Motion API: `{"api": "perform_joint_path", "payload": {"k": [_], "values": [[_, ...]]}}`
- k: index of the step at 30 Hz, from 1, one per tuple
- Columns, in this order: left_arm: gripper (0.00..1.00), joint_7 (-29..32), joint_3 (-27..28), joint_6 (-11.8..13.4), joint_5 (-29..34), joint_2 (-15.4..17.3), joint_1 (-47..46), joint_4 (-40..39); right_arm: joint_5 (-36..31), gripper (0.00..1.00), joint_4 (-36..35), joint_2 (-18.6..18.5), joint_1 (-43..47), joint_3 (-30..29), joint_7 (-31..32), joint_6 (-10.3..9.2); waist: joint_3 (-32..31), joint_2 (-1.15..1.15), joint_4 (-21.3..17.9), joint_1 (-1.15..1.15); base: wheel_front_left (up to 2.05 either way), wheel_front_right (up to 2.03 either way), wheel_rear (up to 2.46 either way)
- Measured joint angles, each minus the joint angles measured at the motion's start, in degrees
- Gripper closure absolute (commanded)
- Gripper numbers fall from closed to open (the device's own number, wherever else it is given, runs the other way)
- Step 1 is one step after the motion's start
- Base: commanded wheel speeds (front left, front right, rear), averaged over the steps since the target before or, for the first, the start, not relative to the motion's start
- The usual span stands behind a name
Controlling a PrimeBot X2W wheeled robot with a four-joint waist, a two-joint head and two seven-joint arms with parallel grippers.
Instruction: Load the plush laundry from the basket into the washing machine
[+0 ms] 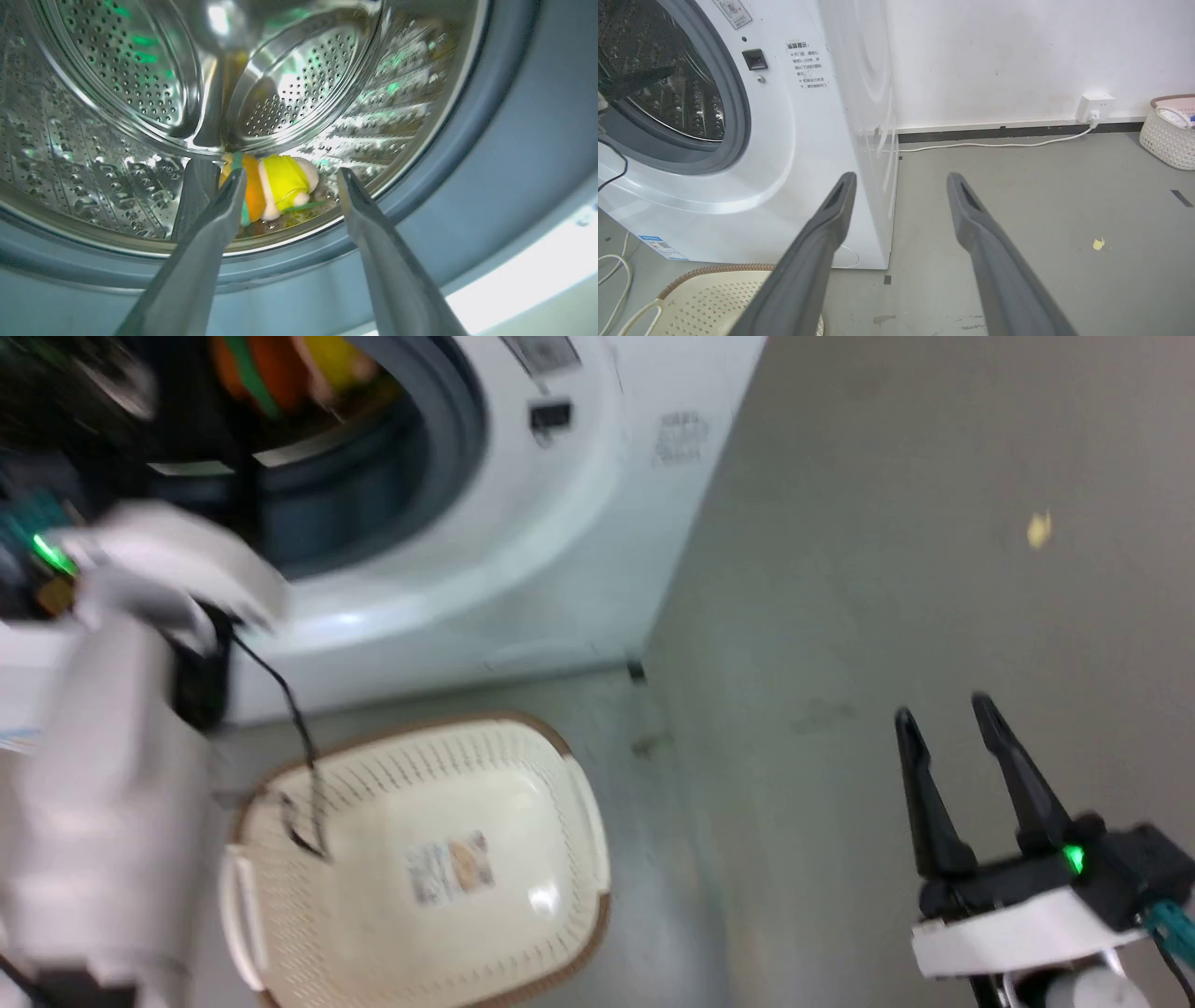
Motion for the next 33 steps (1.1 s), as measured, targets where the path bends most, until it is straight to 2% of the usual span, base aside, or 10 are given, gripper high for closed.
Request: {"api": "perform_joint_path", "payload": {"k": [1,4,9,15,23,31,32,33], "values": [[0.00,0.0,0.0,0.0,0.0,0.0,0.0,0.0,0.0,0.00,0.0,0.0,0.0,0.0,0.0,0.00,0.0,0.00,0.0,0.00,0.00,0.00,0.00],[0.00,-1.6,0.0,-0.3,-2.5,-3.1,10.1,-8.3,-0.8,0.00,-0.1,0.0,2.8,-1.4,0.0,0.00,-5.9,0.00,2.4,-0.01,0.00,0.00,0.00],[0.00,-1.9,-0.1,0.0,-3.9,-5.4,23.9,-19.7,-1.1,0.00,-0.6,0.0,5.9,-1.5,0.0,-0.01,-12.4,0.00,5.8,-0.01,0.00,0.00,0.00],[0.00,-2.4,-0.4,3.8,-2.2,-7.7,39.3,-30.6,-1.0,0.00,-1.0,0.0,9.1,-1.5,0.0,-0.01,-18.3,0.00,9.5,-0.01,0.00,0.00,0.00],[0.00,-2.4,0.1,7.2,1.3,-10.6,51.1,-35.9,-0.9,0.00,-0.8,0.0,11.8,-1.2,0.0,-0.01,-22.4,0.00,13.0,0.01,0.00,0.00,0.00],[0.00,-2.4,0.1,6.8,4.8,-11.7,54.9,-36.5,-1.1,0.00,-0.2,0.0,12.4,-0.4,0.0,-0.01,-22.8,0.00,14.3,0.02,0.00,0.00,0.00],[1.00,-2.4,0.2,6.5,4.8,-11.9,54.9,-36.6,-1.0,1.00,-0.1,0.0,12.4,-0.3,0.0,-0.01,-22.7,0.00,14.4,0.02,0.00,0.00,0.00],[1.00,-2.3,0.1,6.3,4.8,-12.0,54.8,-36.6,-1.0,1.00,-0.1,0.0,12.4,-0.3,0.0,-0.01,-22.7,0.00,14.4,0.02,0.00,0.00,0.00]]}}
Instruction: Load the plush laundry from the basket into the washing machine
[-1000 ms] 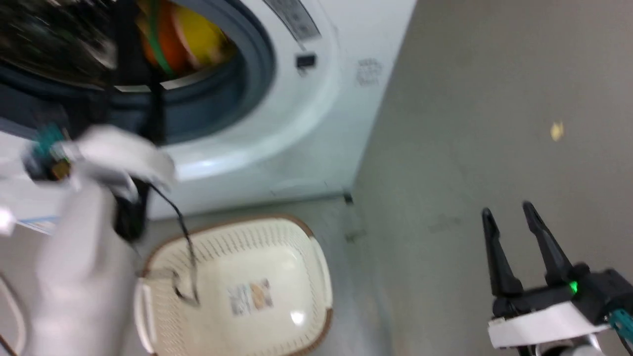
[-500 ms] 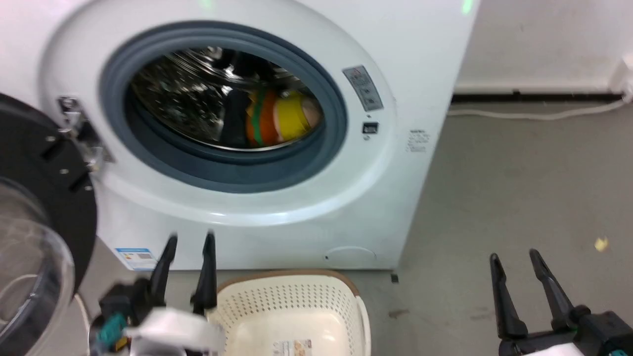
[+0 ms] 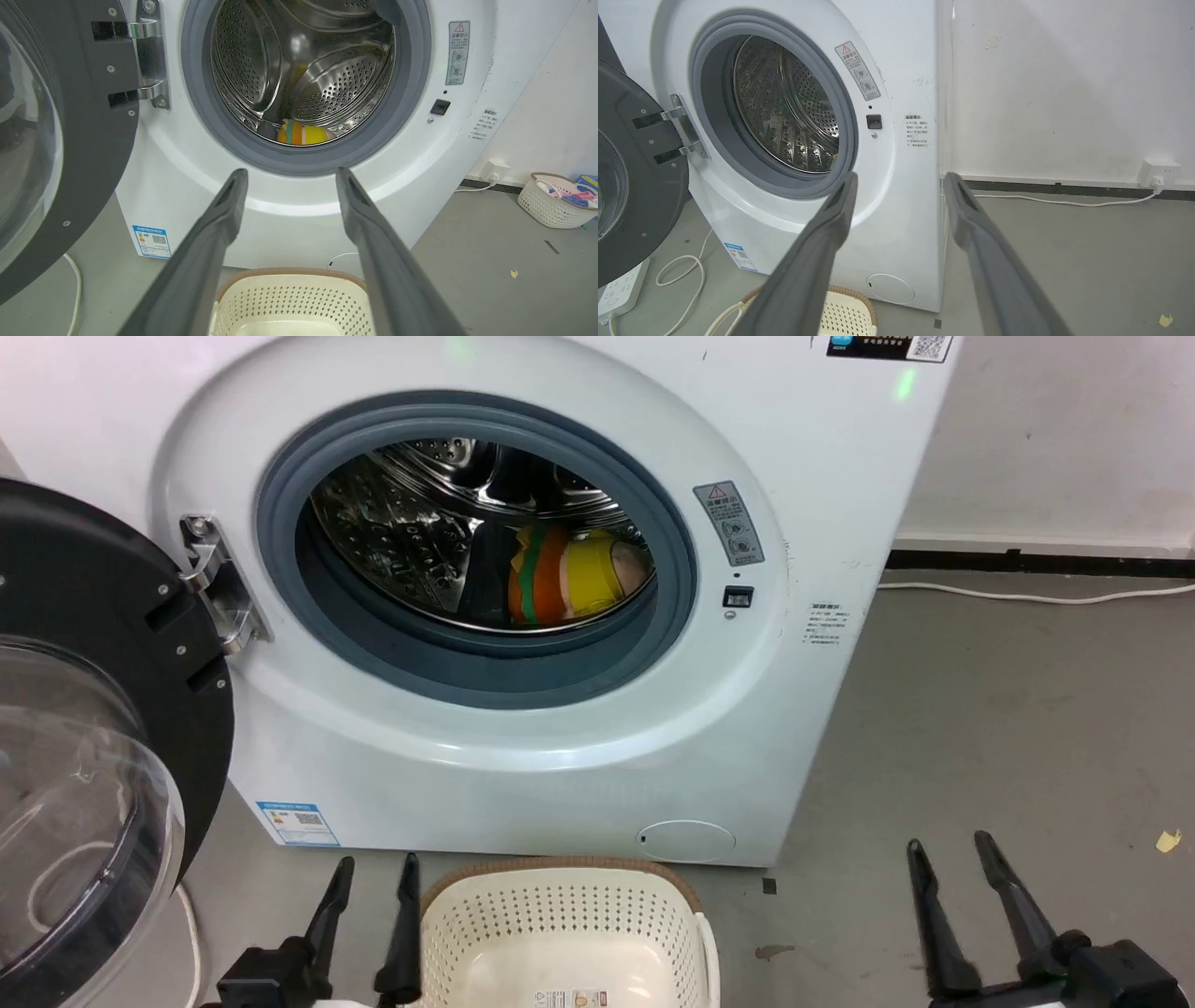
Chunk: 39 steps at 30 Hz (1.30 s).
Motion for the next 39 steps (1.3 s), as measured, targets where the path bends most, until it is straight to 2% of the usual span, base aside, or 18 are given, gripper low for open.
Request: {"api": "perform_joint_path", "payload": {"k": [39], "values": [[1.00,4.2,1.7,0.0,4.5,-0.8,-0.4,-1.1,-1.9,1.00,0.4,0.0,-1.4,-0.4,4.3,0.00,-0.2,0.00,-1.4,0.01,0.00,0.00,0.00]]}}
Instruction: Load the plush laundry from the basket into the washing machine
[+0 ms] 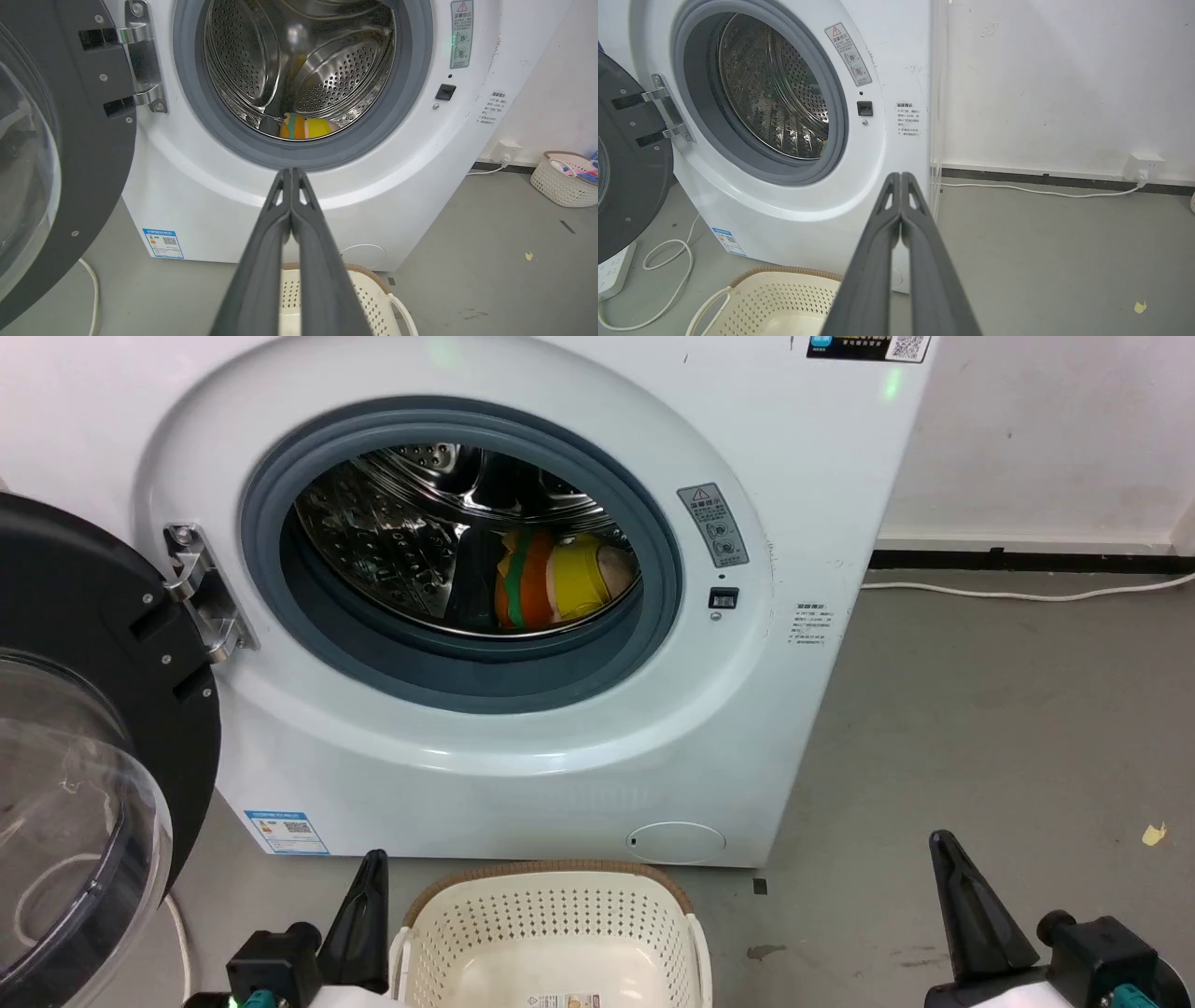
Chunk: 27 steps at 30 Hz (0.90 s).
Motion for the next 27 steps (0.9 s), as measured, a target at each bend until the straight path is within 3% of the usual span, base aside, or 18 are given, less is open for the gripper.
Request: {"api": "perform_joint_path", "payload": {"k": [27], "values": [[1.00,3.2,1.4,0.1,3.5,-0.8,-1.1,-1.1,-1.6,1.00,0.4,0.0,-1.7,-0.3,3.1,0.00,-0.2,0.00,-1.0,0.00,0.00,0.00,0.00]]}}
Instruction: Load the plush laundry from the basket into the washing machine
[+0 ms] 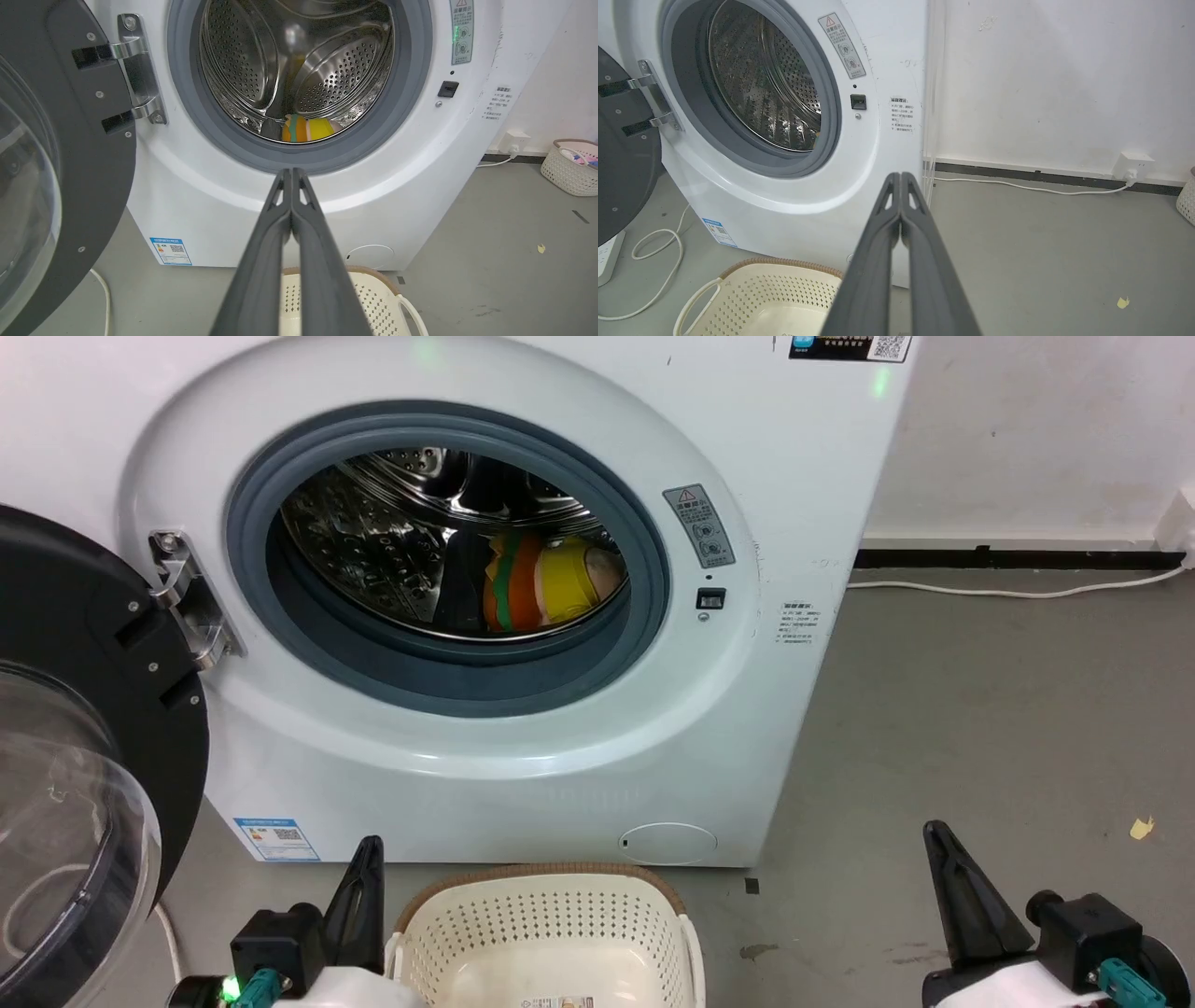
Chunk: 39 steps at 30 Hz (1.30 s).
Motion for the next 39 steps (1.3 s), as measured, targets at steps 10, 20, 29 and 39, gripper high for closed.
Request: {"api": "perform_joint_path", "payload": {"k": [10,20,29,39], "values": [[1.00,1.2,0.5,0.0,1.5,-0.2,-0.3,-0.5,-0.7,1.00,0.1,0.0,-0.5,-0.1,1.2,0.00,-0.1,0.00,-0.4,0.00,0.00,0.00,0.00],[1.00,2.2,0.8,0.3,2.6,-0.3,-0.9,-0.9,-1.4,1.00,0.3,0.0,-1.1,-0.2,2.2,0.00,-0.1,0.00,-0.7,0.00,0.00,0.00,0.00],[1.00,3.3,1.4,0.3,3.8,-0.5,-1.1,-1.2,-1.9,1.00,0.4,0.0,-1.7,-0.3,3.3,0.00,-0.2,0.00,-1.1,0.00,0.00,0.00,0.00],[1.00,4.5,2.0,0.3,5.2,-0.8,-1.3,-1.6,-2.5,1.00,0.5,0.0,-2.2,-0.4,4.6,0.00,-0.3,0.00,-1.4,-0.01,0.00,0.00,0.00]]}}
